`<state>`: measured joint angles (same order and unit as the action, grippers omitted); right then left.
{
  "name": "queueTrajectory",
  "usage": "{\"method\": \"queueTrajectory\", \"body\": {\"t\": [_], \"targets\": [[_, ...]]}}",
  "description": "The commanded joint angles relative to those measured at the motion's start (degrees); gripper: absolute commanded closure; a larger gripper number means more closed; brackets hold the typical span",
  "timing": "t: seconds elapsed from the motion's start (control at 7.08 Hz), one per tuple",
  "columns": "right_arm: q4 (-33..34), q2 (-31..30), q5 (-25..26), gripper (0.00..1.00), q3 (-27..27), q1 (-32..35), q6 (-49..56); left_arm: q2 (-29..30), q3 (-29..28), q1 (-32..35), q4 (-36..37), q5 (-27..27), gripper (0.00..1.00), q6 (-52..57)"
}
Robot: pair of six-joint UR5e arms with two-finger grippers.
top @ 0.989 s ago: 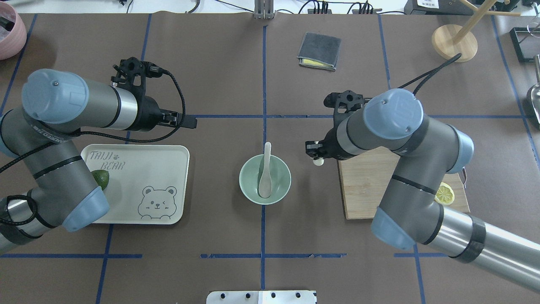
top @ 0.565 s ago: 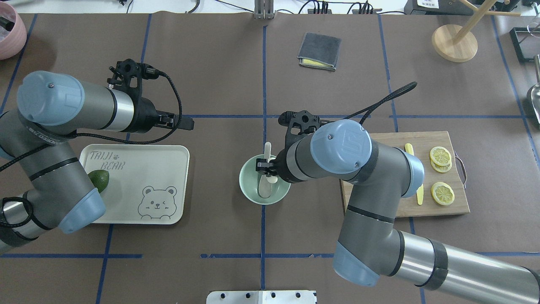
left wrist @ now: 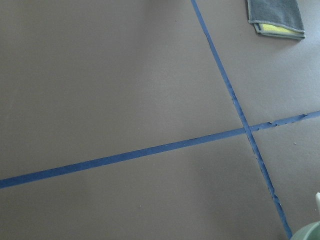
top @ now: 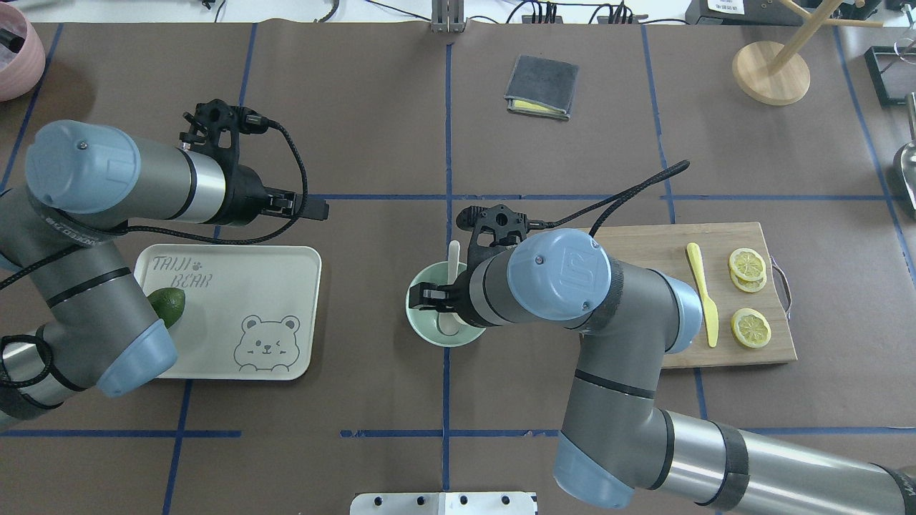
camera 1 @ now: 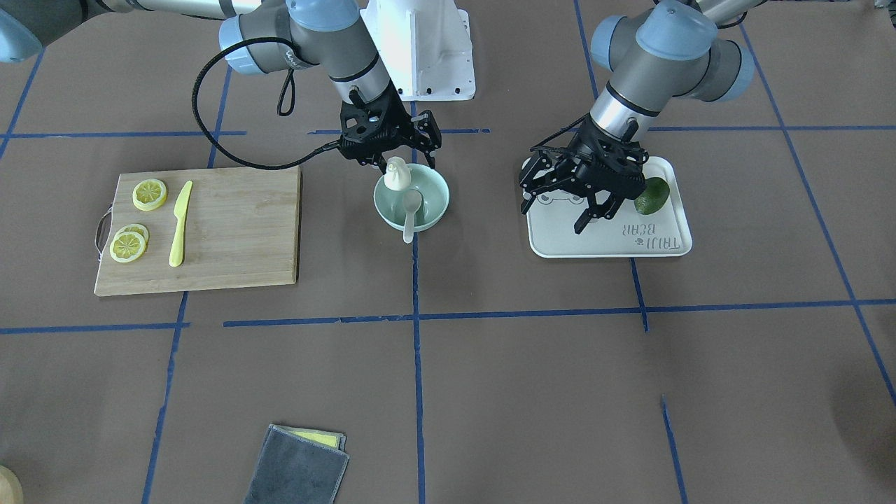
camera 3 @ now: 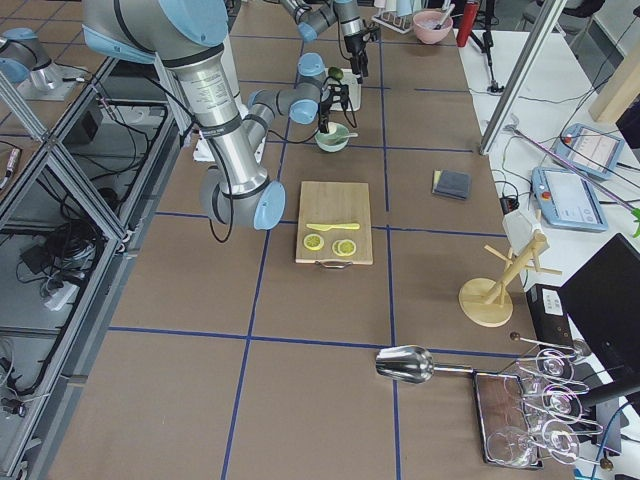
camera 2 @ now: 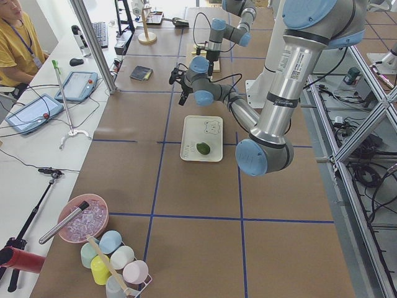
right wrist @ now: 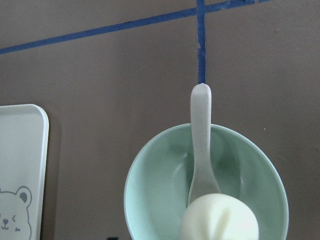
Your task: Put spoon and bun in bowl
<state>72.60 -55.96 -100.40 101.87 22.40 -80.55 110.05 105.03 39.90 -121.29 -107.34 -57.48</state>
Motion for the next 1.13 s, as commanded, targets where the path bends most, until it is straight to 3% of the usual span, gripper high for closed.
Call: {"method": "queueTrajectory", "body": {"t": [0.0, 0.42, 0.57, 0.71, 0.99], "targets": [[-0.09, -0.03, 0.12, 0.13, -0.09, -0.34, -0.04, -0.27, 0.44, 0.0, 0.0, 0.11, 0.01, -1.74], [-0.09, -2.03, -0.32, 0.14, 2.0, 0.71, 0.22, -3.5, 3.5, 0.09, -0.09, -0.59, 0.01, 0.07], [-0.09, -9.62, -1.02, 0.0, 7.58, 2.46, 0.74, -7.44, 4.13, 0.17, -2.0, -0.68, 0.01, 7.75], [-0.18, -16.48, -5.46, 0.0, 10.77, 7.43, 1.79, -13.74, 3.96, 2.0, -7.42, -0.86, 0.01, 12.35], [-0.09, -25.91, -17.24, 0.0, 10.98, 20.69, 19.63, -27.02, -0.84, 13.02, -22.43, -14.22, 0.01, 24.8]]}}
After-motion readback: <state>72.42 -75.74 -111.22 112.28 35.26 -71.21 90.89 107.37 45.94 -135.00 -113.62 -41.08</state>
